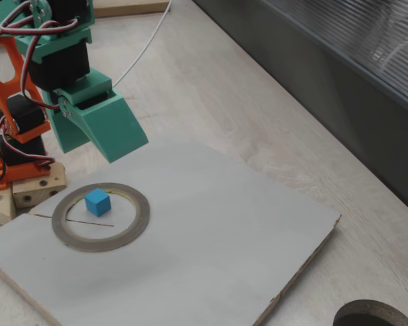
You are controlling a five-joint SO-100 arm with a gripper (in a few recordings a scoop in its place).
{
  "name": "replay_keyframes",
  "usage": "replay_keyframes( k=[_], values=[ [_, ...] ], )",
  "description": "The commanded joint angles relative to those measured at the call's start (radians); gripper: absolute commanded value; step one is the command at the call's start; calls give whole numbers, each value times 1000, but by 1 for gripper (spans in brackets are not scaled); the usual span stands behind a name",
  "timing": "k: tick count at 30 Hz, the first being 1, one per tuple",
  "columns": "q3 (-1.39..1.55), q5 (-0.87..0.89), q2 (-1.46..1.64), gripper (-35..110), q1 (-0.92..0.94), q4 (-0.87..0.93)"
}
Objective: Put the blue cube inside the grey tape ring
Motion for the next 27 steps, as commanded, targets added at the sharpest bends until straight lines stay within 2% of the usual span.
replay_keyframes(
  k=[1, 9, 13, 23, 25, 27],
  values=[
    [-17, 21, 2, 96, 18, 26],
    [-17, 21, 2, 91, 18, 26],
    [-18, 21, 2, 71, 18, 26],
    [-31, 12, 17, 4, 18, 25],
    [-31, 12, 14, -3, 18, 25],
    [-29, 14, 11, -3, 18, 25]
  ],
)
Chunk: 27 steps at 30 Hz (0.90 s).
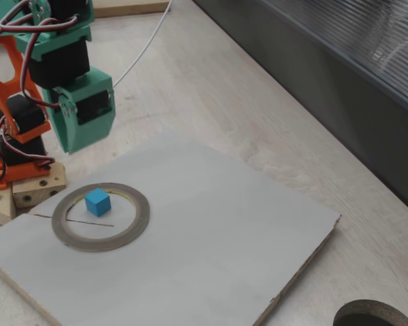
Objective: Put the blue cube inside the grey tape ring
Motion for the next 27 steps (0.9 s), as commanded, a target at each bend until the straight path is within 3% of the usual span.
replay_keyframes(
  k=[1, 27],
  values=[
    [-17, 15, 14, -3, 18, 25],
    [-3, 20, 2, -1, 17, 25]
  ],
)
